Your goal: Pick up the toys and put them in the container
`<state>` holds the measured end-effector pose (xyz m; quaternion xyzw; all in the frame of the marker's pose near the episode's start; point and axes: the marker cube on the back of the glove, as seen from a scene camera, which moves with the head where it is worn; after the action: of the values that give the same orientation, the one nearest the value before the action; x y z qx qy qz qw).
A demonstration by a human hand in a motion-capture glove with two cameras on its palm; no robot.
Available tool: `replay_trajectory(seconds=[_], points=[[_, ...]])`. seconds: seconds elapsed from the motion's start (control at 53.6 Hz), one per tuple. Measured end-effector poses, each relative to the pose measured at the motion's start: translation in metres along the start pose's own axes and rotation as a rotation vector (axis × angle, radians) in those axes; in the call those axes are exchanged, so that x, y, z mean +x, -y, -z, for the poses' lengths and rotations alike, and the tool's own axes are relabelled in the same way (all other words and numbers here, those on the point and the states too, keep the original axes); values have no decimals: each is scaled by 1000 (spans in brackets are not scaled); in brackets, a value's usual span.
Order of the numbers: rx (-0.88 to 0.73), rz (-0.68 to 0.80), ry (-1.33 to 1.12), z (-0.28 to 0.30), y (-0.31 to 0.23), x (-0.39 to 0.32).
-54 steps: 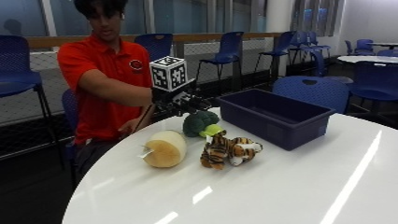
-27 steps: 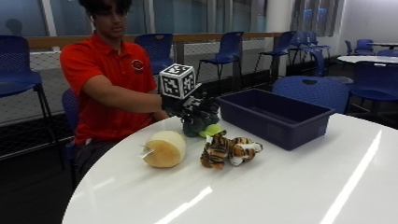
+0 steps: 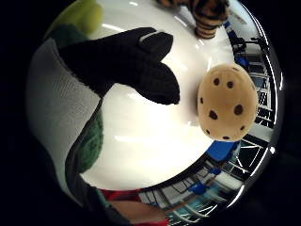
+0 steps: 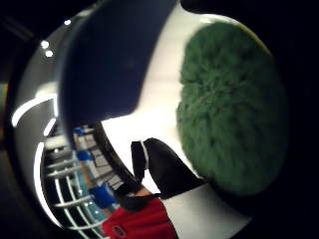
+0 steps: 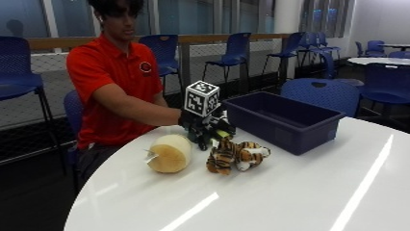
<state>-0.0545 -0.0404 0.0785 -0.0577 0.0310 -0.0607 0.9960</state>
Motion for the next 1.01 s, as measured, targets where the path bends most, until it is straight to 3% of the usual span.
replay_trajectory(seconds=[0.41,0.597,1.007], points=[[-8,13,-125,6,-3,-8],[104,47,-211,11,-7,-15],[164,78,-15,62,5,-6]])
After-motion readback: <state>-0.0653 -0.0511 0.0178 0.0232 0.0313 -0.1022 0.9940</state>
